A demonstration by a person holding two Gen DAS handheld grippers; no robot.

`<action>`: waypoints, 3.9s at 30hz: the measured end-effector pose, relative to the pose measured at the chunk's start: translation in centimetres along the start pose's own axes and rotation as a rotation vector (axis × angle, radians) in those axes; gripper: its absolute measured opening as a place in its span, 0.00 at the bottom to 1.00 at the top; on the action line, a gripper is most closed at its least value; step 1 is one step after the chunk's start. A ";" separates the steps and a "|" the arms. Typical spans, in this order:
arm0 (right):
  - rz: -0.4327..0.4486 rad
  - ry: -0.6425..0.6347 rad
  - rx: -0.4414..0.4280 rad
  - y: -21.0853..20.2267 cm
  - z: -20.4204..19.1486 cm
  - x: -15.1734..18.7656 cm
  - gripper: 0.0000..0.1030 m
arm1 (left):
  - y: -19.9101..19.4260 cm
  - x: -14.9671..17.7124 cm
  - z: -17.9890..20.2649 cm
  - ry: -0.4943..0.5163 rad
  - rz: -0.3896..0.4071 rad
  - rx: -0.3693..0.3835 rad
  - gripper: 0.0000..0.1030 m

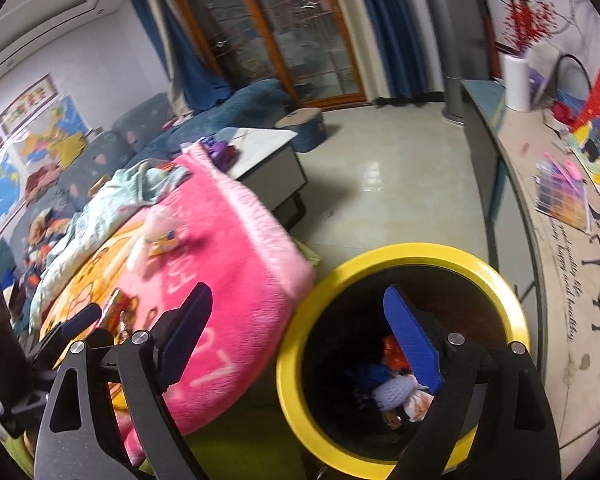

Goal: Collect trash
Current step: 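Move both tools back from the bin to the trash pile, then close the left tool on the red candy tube while the right tool grasps the white mesh sleeve, then carry the candy tube and mesh sleeve over the bin and open both tools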

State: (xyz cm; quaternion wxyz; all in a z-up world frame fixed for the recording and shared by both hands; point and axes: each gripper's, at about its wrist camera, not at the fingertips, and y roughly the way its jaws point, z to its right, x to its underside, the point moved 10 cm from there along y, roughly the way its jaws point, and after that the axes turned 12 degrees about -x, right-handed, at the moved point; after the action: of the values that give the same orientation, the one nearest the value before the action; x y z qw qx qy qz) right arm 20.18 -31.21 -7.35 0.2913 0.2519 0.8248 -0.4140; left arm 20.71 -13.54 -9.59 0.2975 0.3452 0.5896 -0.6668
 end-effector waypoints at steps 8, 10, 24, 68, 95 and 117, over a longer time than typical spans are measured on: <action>-0.045 -0.064 -0.041 1.9 -3.4 0.1 0.84 | -1.6 -1.0 -4.3 -0.060 0.051 -0.076 0.89; -0.048 -0.076 -0.048 2.2 -4.2 0.0 0.84 | -2.1 -1.4 -5.5 -0.078 0.067 -0.093 0.89; -0.107 -0.171 -0.143 5.5 -11.0 0.2 0.85 | -4.0 -1.7 -12.9 -0.196 0.096 -0.196 0.89; -0.222 -0.076 -0.143 24.6 -14.3 -4.7 0.87 | 2.8 4.6 -20.7 -0.343 -0.160 -0.115 0.77; -0.223 -0.042 -0.277 19.6 -15.0 -3.0 0.12 | 3.1 5.7 -20.2 -0.400 -0.191 -0.047 0.24; -0.147 -0.090 -0.282 13.8 -15.2 -3.3 0.12 | -1.1 2.5 -19.3 -0.398 -0.070 -0.052 0.23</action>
State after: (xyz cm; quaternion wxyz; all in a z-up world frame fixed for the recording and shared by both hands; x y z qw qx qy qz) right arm 27.45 -11.86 -5.11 0.3293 0.1289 0.8770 -0.3252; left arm 20.50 5.80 -12.27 0.3935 0.1783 0.5478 -0.7165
